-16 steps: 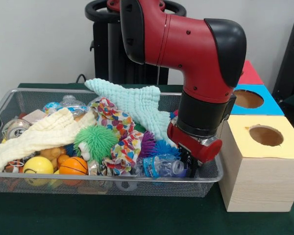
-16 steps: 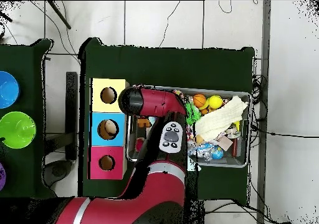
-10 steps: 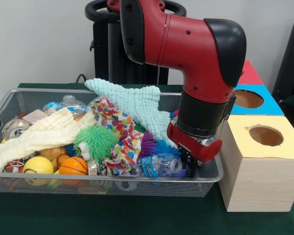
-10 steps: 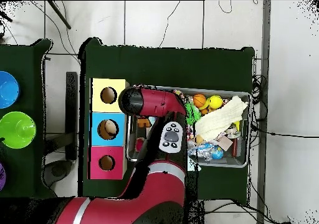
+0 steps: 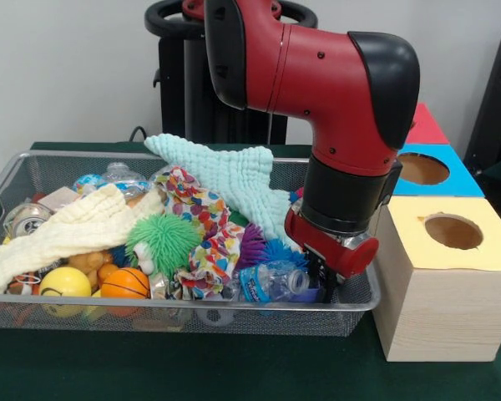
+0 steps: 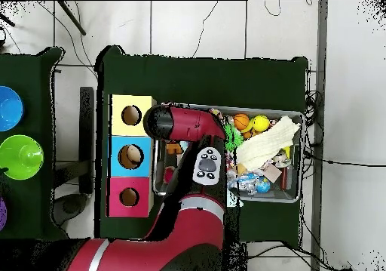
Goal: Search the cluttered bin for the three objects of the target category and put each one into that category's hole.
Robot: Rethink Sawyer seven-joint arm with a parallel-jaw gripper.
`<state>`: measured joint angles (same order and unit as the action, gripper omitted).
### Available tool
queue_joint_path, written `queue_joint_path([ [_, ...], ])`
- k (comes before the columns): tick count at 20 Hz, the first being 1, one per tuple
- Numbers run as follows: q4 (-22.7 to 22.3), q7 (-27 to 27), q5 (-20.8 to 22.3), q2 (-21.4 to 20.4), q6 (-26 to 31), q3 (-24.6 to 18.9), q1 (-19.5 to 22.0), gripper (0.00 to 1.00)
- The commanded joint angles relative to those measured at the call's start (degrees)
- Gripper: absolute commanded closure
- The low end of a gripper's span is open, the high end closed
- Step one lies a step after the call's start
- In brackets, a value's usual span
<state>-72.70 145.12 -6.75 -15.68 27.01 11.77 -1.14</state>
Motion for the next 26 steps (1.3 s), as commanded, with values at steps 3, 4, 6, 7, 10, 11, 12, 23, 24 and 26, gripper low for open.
queue_joint_path([
  [3,-3.0,6.4,-0.7,0.7,-2.2,-2.1,1.7,1.0],
  [4,-3.0,6.5,-0.7,0.8,-2.2,-2.1,1.7,1.0],
  [6,-3.0,6.7,-0.8,0.9,-2.2,-2.0,1.4,1.0],
  [7,-2.8,6.1,-0.6,1.0,-1.9,-2.2,1.6,1.0],
  [10,-2.1,5.7,0.2,1.3,-2.4,-1.4,1.1,0.0],
  [11,-2.0,5.7,0.5,1.4,-2.8,-1.0,0.8,0.0],
  [12,-1.9,5.7,0.8,1.4,-3.2,-0.7,0.6,0.0],
  [23,-1.6,7.1,-0.9,1.2,-0.5,-1.0,0.5,0.0],
  [24,-1.6,7.1,-1.0,1.2,-0.5,-1.1,0.5,0.0],
  [26,-1.7,7.1,-1.1,1.4,-0.7,-1.4,0.6,0.0],
])
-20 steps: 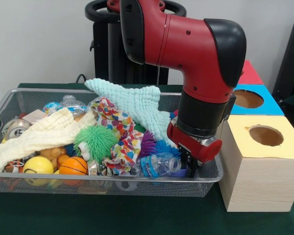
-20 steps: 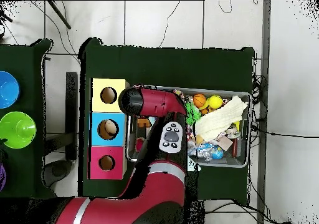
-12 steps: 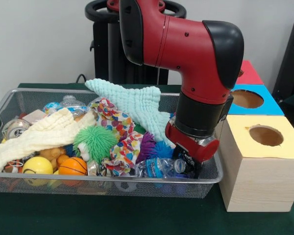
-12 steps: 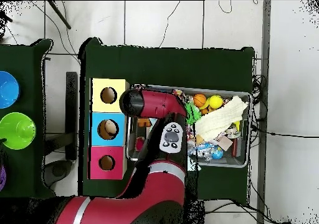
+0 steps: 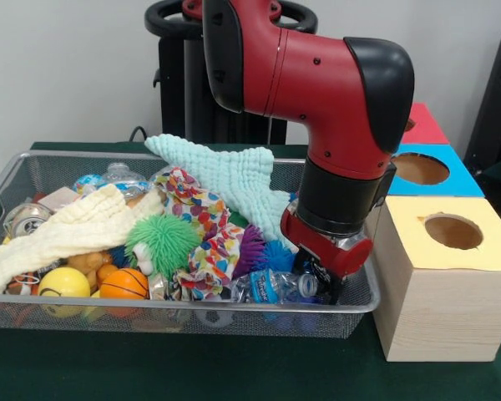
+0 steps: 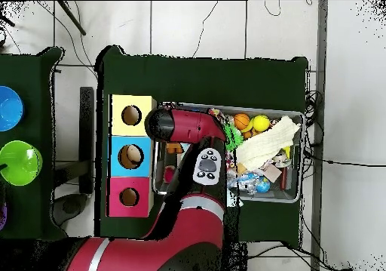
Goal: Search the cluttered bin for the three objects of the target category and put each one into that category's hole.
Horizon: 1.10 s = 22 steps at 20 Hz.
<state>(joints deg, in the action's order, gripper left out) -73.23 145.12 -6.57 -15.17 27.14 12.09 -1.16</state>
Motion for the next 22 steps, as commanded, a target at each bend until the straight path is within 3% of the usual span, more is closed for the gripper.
queue_joint_path([
  [1,-1.3,7.1,-1.3,0.9,-0.9,-1.8,0.7,0.0],
  [10,-1.7,7.2,-1.4,0.8,-1.0,-2.0,0.5,0.0],
  [14,-3.1,6.1,-2.1,-3.0,3.5,-2.5,1.5,0.0],
  [22,-3.6,6.0,-2.5,-5.3,6.0,-2.5,2.5,0.0],
])
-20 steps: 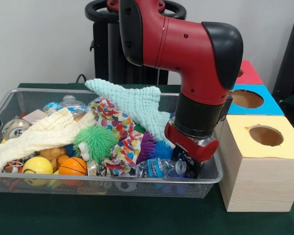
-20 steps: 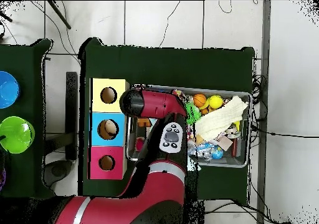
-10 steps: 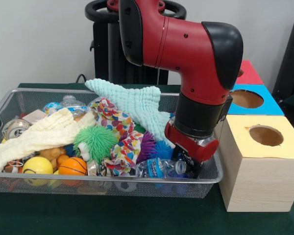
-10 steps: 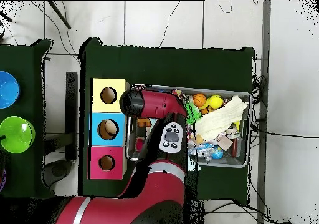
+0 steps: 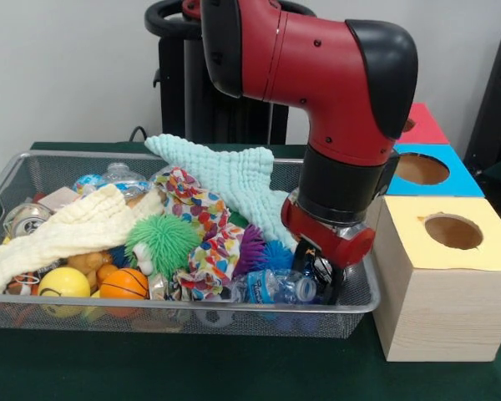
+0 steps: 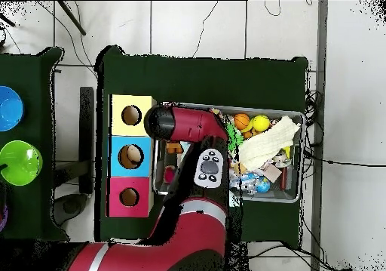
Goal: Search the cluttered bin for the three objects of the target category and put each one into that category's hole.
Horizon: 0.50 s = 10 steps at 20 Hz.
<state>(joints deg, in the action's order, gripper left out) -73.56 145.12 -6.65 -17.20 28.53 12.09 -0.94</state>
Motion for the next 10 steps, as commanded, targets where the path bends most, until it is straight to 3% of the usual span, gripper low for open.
queue_joint_path([
  [1,-3.2,5.8,-2.4,-3.3,4.8,-2.6,2.5,0.0],
  [10,-2.4,5.6,-2.1,-3.4,5.2,-2.6,2.9,0.0],
])
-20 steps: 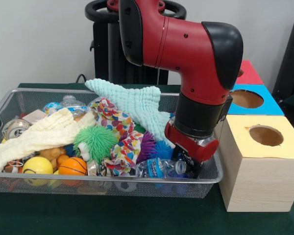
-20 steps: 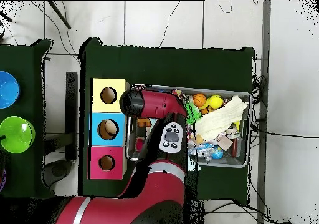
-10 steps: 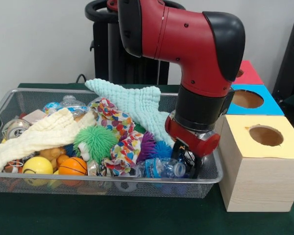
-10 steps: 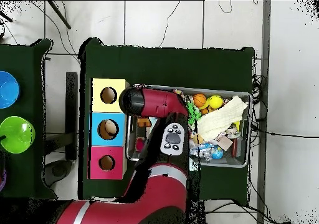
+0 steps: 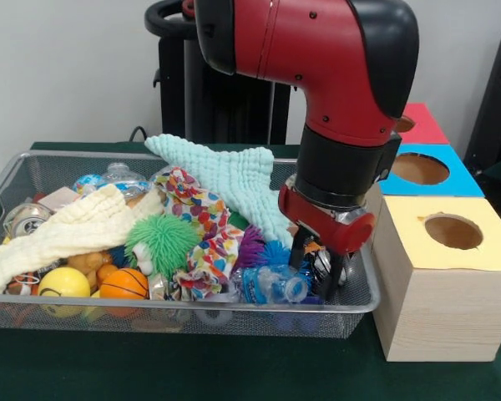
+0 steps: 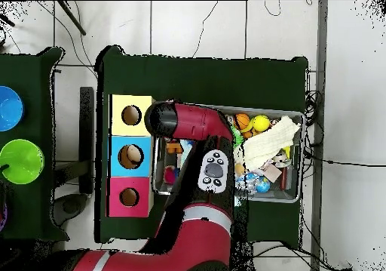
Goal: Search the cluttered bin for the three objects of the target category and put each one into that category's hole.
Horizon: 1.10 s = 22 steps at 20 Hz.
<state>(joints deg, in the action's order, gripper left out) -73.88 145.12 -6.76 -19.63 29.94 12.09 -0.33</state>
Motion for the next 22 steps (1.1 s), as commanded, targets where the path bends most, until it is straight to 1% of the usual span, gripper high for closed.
queue_joint_path([
  [1,-2.0,5.6,-2.0,-1.0,3.9,-2.6,2.3,0.0],
  [4,-1.8,5.9,-1.9,-1.2,4.1,-2.4,1.8,0.0],
  [9,-2.6,5.3,-1.6,-1.2,2.8,-3.0,2.6,0.0],
  [13,-3.1,5.3,-1.5,-1.8,2.5,-3.1,2.7,0.0],
  [22,-3.8,5.3,-1.6,-1.6,1.2,-3.7,3.1,0.0],
])
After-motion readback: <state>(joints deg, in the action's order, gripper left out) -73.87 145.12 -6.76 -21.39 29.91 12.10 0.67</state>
